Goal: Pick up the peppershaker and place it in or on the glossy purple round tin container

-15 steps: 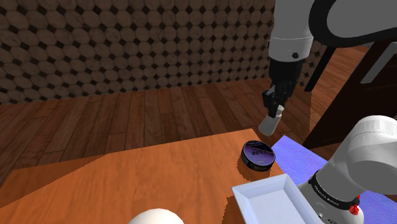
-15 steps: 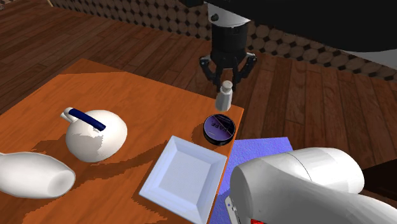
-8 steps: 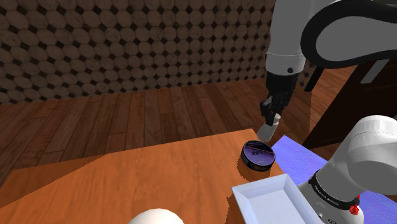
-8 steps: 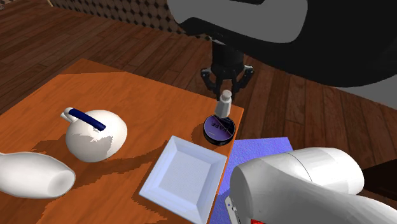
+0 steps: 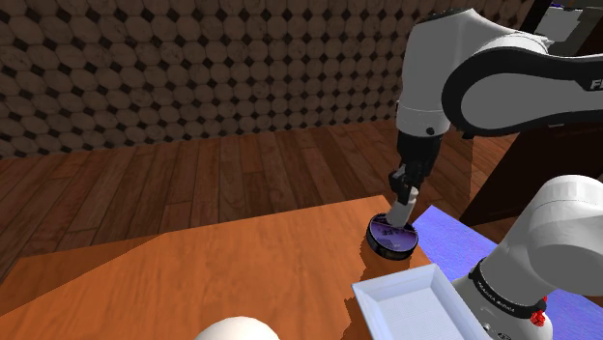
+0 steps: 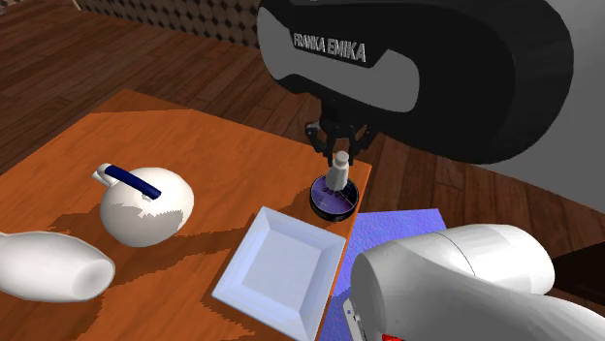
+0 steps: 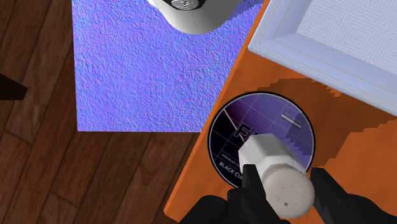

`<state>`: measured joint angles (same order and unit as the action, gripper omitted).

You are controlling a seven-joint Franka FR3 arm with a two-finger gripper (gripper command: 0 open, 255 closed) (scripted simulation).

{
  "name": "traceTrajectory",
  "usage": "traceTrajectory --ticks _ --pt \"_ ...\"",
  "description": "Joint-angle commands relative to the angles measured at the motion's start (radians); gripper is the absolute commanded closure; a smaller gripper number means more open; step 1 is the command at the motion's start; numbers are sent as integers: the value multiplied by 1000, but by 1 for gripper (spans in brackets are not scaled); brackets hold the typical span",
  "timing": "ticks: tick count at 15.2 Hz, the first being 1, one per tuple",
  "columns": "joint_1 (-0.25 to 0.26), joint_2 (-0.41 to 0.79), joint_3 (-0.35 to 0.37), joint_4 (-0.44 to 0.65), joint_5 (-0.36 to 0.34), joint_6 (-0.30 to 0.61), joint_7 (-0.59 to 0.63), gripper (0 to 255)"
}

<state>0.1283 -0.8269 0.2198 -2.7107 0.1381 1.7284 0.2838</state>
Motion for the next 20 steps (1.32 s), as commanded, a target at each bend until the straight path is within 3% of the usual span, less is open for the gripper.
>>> traceTrajectory --ticks 1,4,12,13,18,20 --pt "1 2 2 -26 2 28 -2 255" --pt "3 13 9 -61 9 75 -2 255" --pt "3 13 9 -61 9 75 -2 255" --pt "3 13 9 -61 9 75 -2 0" --pt "3 13 9 -61 9 75 -2 0" --pt "-3 13 1 6 -1 8 -1 0"
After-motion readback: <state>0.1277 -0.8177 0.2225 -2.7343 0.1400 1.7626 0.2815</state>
